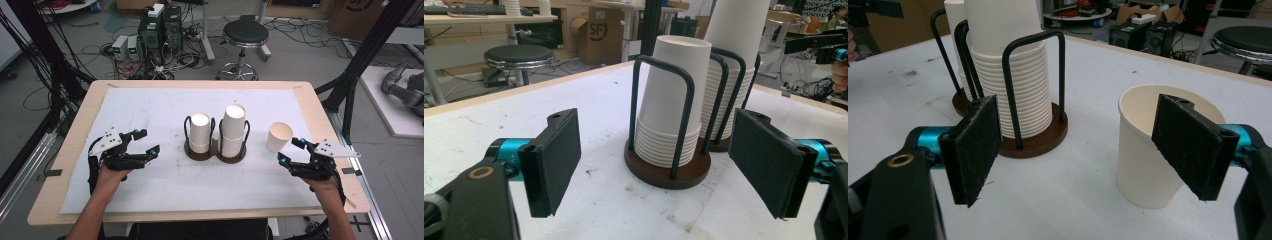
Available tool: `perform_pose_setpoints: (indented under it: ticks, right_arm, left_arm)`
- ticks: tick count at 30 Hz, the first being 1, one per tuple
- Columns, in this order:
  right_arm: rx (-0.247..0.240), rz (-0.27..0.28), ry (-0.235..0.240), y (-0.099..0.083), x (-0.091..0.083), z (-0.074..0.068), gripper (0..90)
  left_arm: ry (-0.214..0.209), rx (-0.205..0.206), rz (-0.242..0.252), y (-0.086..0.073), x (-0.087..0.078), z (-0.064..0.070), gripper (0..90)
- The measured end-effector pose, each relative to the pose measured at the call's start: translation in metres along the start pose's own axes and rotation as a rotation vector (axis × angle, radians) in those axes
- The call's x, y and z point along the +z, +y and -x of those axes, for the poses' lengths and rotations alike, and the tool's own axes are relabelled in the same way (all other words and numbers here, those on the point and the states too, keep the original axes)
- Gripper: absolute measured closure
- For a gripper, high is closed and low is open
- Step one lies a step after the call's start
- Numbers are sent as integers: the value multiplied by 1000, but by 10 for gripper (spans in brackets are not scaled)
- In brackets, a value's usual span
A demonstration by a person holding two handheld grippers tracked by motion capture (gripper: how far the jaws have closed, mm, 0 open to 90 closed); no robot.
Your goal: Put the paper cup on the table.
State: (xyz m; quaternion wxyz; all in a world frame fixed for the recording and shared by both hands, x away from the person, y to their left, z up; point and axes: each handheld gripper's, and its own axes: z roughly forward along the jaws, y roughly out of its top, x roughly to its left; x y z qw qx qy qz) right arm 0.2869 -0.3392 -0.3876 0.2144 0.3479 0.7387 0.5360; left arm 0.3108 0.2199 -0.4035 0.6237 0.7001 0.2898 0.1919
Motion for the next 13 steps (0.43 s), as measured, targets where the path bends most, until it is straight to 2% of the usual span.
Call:
perform_pose_setpoints:
  ticks: [10,13]
  right_arm:
    - [-18,-16,-14,-2,1,1,205]
    - [-4,-10,-15,-2,0,3,205]
  left_arm:
    - [-1,-5,1,0,2,-1,210]
    - [-2,-5,-2,-1,4,-2,210]
